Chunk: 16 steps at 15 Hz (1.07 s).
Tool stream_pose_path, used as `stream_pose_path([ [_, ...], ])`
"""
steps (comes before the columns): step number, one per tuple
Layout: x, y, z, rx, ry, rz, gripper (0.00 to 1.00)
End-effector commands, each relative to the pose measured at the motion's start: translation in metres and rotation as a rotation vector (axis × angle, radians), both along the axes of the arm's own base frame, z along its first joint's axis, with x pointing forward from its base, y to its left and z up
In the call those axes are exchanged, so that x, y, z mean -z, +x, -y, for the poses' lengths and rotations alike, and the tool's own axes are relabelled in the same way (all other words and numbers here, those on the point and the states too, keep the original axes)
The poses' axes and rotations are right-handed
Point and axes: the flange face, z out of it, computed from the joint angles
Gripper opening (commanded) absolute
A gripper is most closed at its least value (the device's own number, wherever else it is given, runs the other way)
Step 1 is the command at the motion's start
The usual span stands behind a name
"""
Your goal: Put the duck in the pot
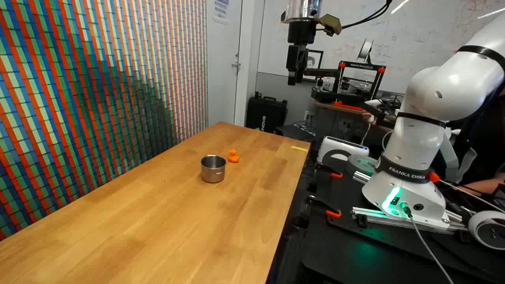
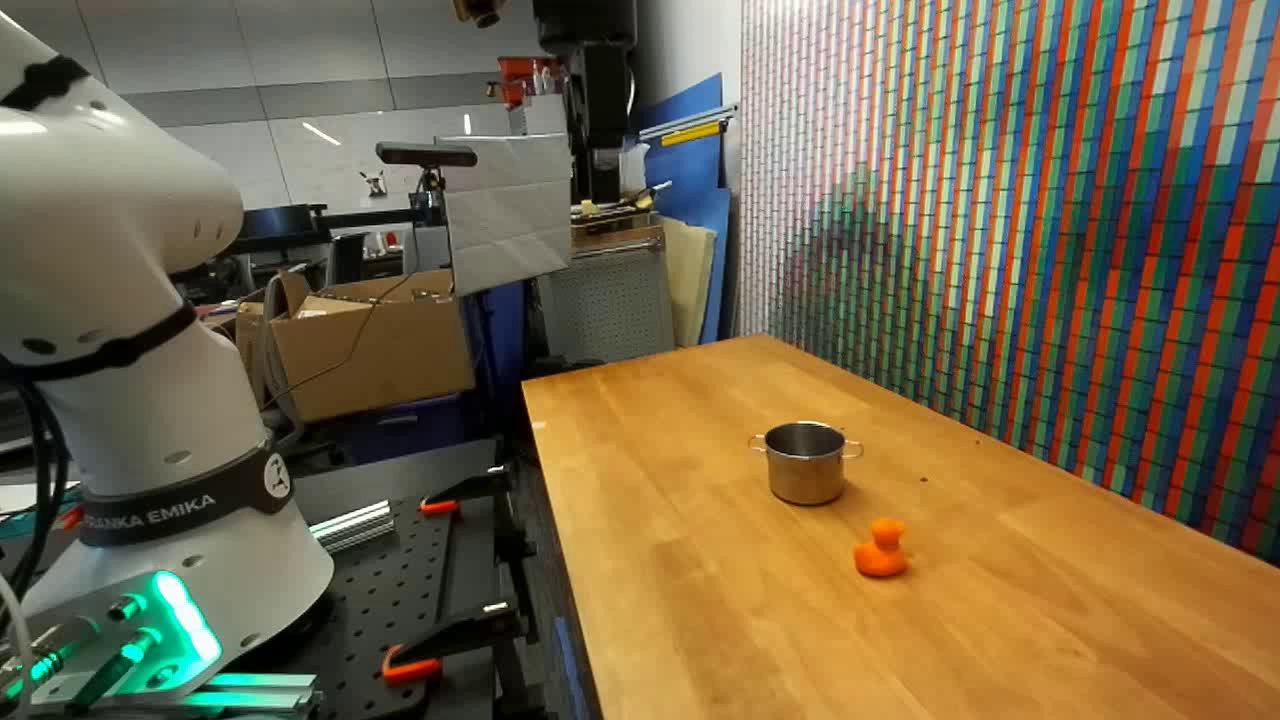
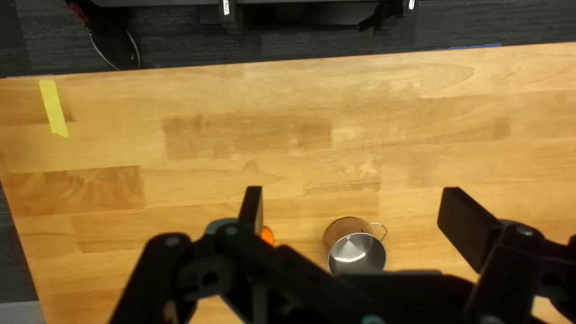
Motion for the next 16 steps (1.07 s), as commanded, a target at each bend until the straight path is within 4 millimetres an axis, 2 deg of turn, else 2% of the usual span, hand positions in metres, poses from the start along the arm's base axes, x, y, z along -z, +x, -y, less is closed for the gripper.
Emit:
stream_pose_path([
  [1, -0.001, 0.0, 0.0, 0.0, 0.0, 0.0, 1.0],
  [8, -0.002, 0.0, 0.0, 0.0, 0.0, 0.002, 1.0],
  [10, -0.014, 0.01, -0.001, -0.076, -0.079, 0.075, 1.0],
  [13, -0.014, 0.045, 0.014, -0.156, -0.188, 0.184, 1.0],
  [16, 0.008, 0.085, 0.027, -0.223, -0.23, 0.248, 1.0],
])
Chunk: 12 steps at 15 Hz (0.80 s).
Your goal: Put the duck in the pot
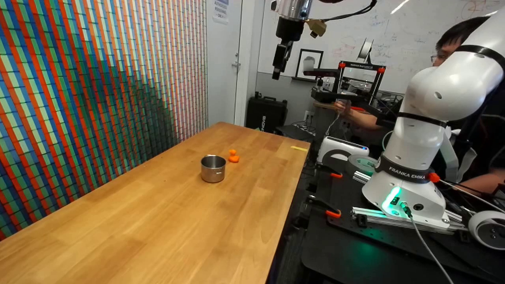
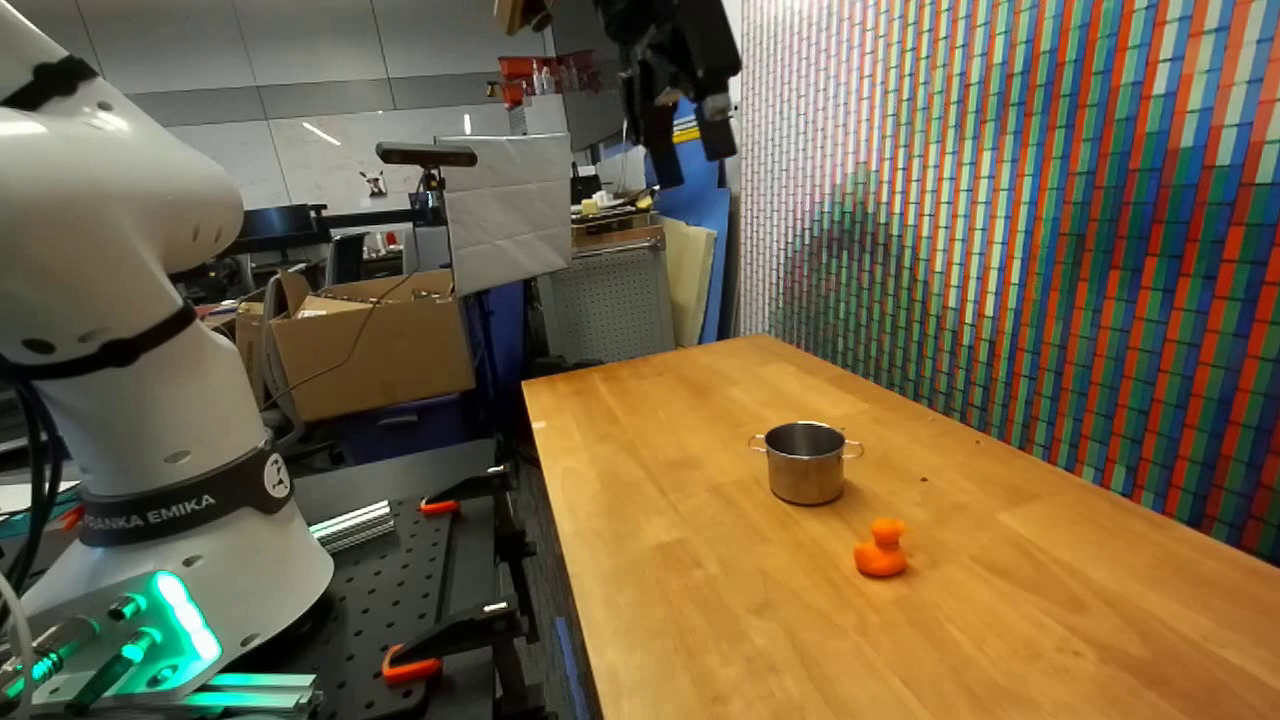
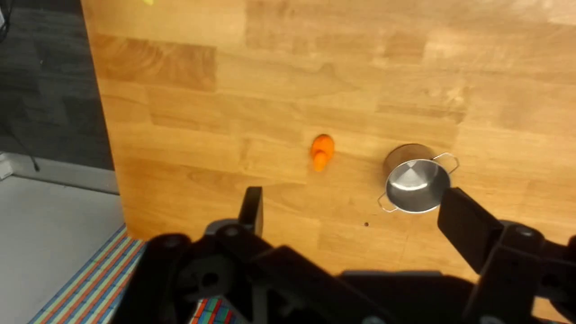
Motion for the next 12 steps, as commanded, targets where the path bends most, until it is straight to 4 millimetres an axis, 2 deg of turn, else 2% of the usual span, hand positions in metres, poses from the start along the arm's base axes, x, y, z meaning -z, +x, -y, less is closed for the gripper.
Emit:
stream_pose_path([
  [1, 0.027, 0.057, 0.018, -0.08, -0.04, 0.044, 1.0],
  [3, 0.053, 0.078, 0.027, -0.09, -0.022, 0.059, 1.0],
  [6, 0.097, 0.097, 0.044, -0.072, 0.001, 0.051, 1.0],
  [8, 0.124, 0.101, 0.059, -0.047, 0.006, 0.032, 1.0],
  [12, 0.159, 0.096, 0.088, 0.028, 0.027, 0.048, 1.0],
])
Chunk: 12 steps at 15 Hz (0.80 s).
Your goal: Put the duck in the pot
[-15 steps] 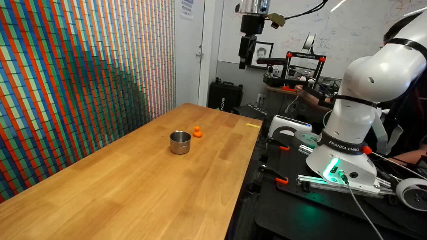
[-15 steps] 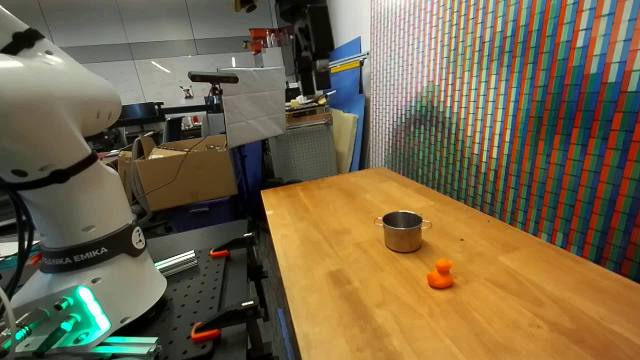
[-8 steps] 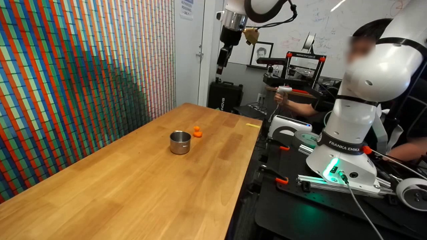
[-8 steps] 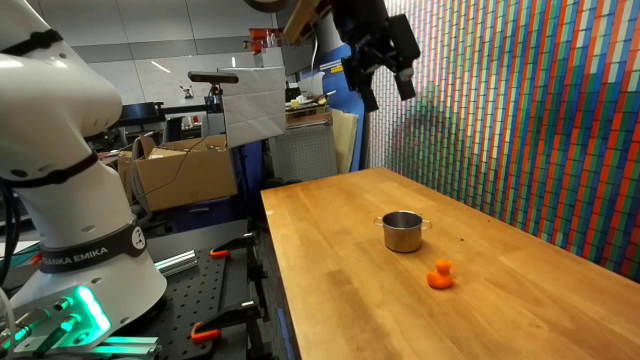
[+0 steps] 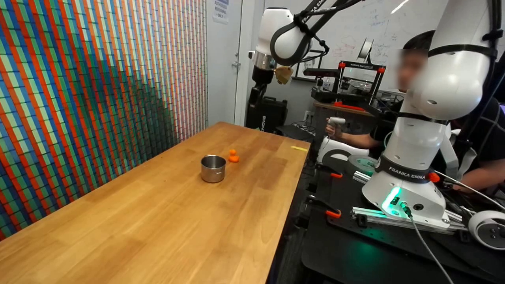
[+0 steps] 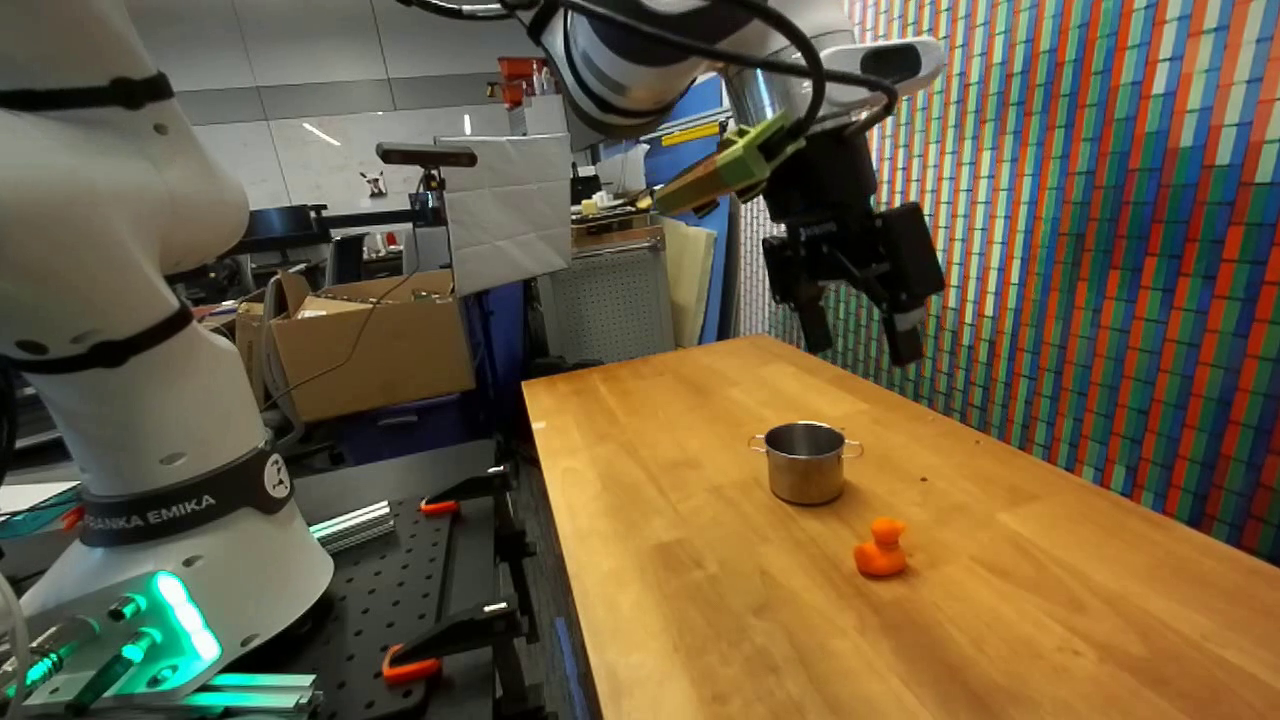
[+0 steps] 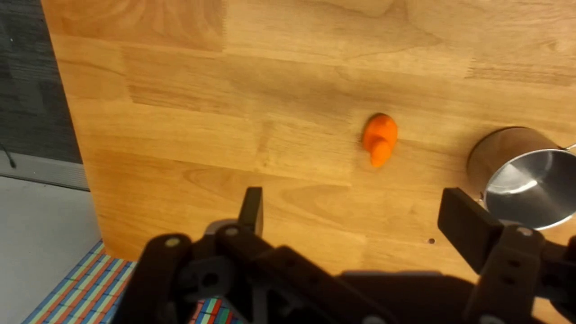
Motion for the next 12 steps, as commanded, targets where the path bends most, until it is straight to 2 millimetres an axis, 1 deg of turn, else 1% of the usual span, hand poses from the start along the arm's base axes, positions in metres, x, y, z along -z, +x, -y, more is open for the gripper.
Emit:
stream_pose_path([
  [1, 0.021, 0.004, 0.024, 0.047, 0.009, 0.044, 1.0],
  [4, 0.05, 0.004, 0.036, 0.081, 0.025, 0.044, 1.0],
  [6, 0.074, 0.006, 0.036, 0.113, 0.044, 0.008, 1.0],
  [7, 0.073, 0.009, 0.036, 0.142, 0.039, 0.0, 1.0],
  [8, 0.067, -0.002, 0.033, 0.097, 0.035, -0.011, 1.0],
  [9, 0.074, -0.001, 0.034, 0.112, 0.038, -0.021, 1.0],
  [11, 0.078, 0.002, 0.034, 0.123, 0.038, -0.023, 1.0],
  [12, 0.086, 0.001, 0.034, 0.131, 0.038, -0.011, 1.0],
])
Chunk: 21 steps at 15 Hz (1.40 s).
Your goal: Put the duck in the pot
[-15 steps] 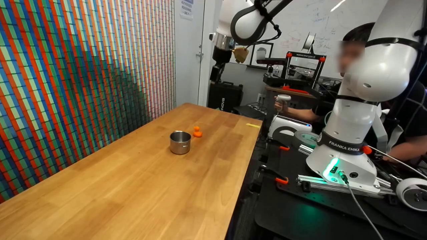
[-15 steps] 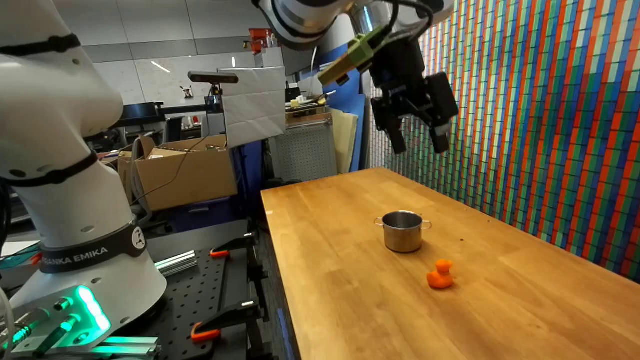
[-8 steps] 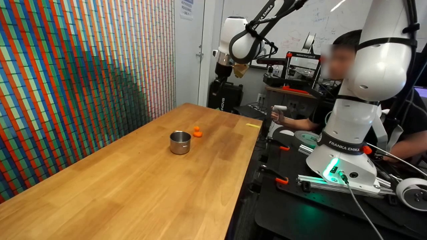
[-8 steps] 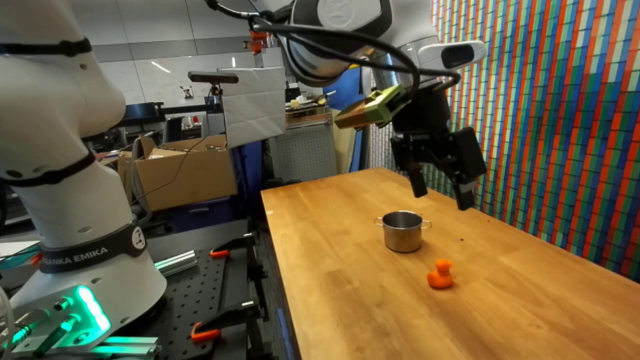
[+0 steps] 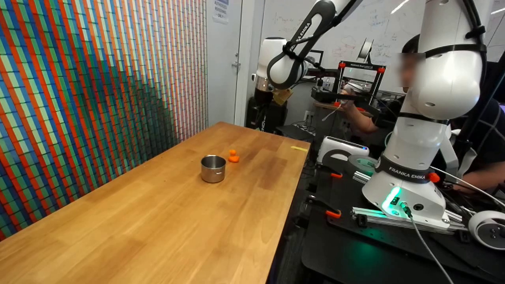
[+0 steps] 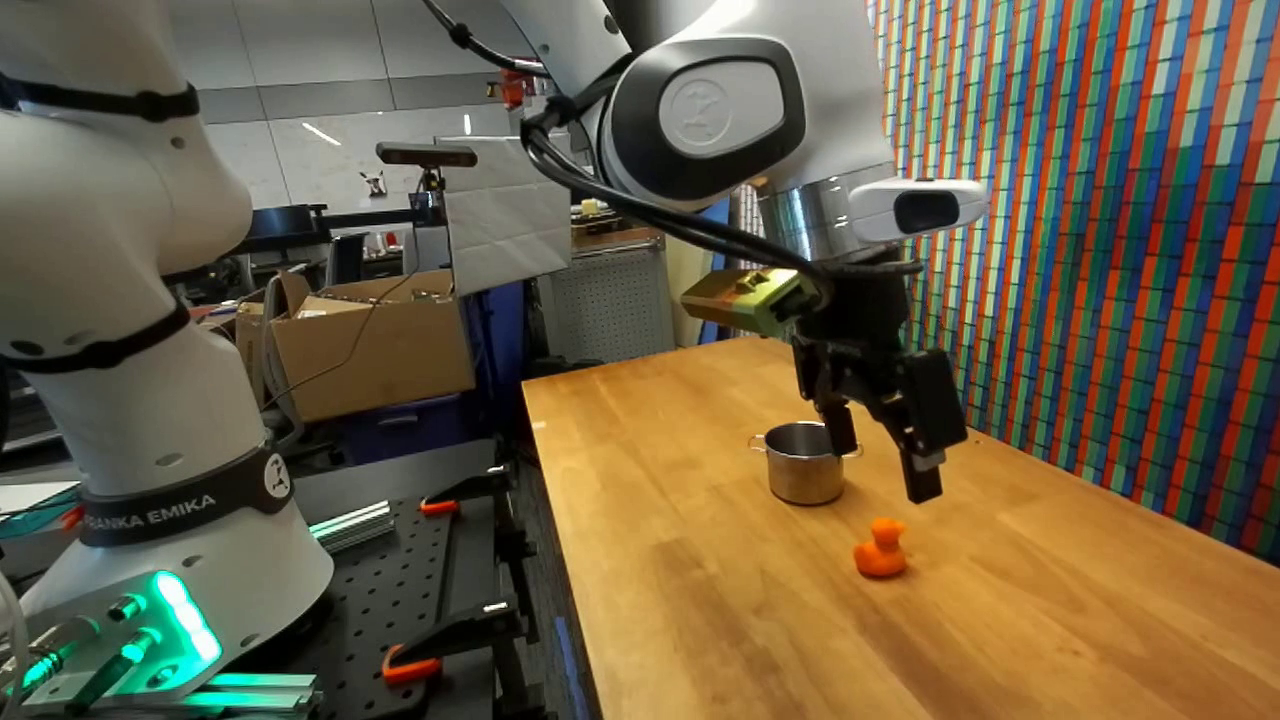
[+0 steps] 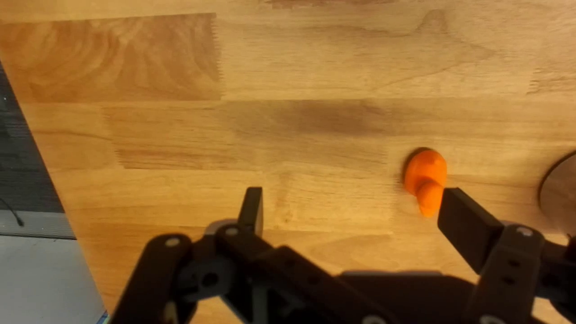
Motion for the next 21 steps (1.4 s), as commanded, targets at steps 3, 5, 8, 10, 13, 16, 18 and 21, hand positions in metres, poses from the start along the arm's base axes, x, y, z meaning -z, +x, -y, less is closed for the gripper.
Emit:
stream_pose_path([
  [3, 0.034, -0.009, 0.002, 0.021, 0.025, 0.012, 1.0],
  [5, 0.054, -0.013, -0.001, 0.036, 0.036, 0.018, 1.0],
  [8, 0.082, -0.008, -0.001, 0.039, 0.036, 0.056, 1.0],
  [10, 0.099, -0.001, -0.005, 0.055, 0.06, 0.073, 1.0],
  [13, 0.125, 0.015, -0.025, 0.065, 0.106, 0.07, 1.0],
  [16, 0.137, 0.036, -0.05, 0.049, 0.141, 0.079, 1.0],
  [18, 0.141, 0.047, -0.058, 0.026, 0.139, 0.1, 1.0],
  [21, 0.144, 0.059, -0.058, 0.012, 0.12, 0.115, 0.75],
])
